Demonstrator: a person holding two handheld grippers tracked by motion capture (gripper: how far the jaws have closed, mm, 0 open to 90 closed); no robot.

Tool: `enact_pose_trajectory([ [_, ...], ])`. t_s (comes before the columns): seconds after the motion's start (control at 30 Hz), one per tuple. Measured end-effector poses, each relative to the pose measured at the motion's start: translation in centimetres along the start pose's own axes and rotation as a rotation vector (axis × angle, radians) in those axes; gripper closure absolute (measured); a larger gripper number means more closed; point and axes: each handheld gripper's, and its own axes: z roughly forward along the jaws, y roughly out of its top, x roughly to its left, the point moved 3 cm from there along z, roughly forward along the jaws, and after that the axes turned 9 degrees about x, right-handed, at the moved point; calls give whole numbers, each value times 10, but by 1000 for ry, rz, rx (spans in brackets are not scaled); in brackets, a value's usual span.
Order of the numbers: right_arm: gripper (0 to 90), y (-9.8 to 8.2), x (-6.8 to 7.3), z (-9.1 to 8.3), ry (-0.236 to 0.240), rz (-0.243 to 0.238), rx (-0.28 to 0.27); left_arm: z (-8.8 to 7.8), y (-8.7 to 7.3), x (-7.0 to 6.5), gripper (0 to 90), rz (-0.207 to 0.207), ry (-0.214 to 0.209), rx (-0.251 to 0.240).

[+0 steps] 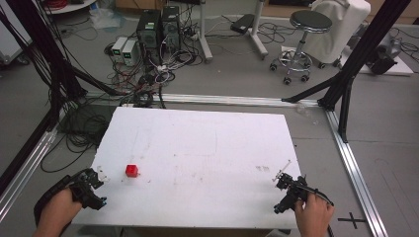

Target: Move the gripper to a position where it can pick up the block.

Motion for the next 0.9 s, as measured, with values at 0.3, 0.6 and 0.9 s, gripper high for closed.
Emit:
enact_pose_trajectory([
  [0.3,15,-2,0,-1,0,-3,-8,-4,1,-1,178,7,0,-6],
  [0.6,16,-2,0,2,-2,-4,0,-5,3,-2,178,26,-2,-14],
  [0.9,15,-1,0,1,0,-8,-5,-6,7,1,178,89,22,-23],
])
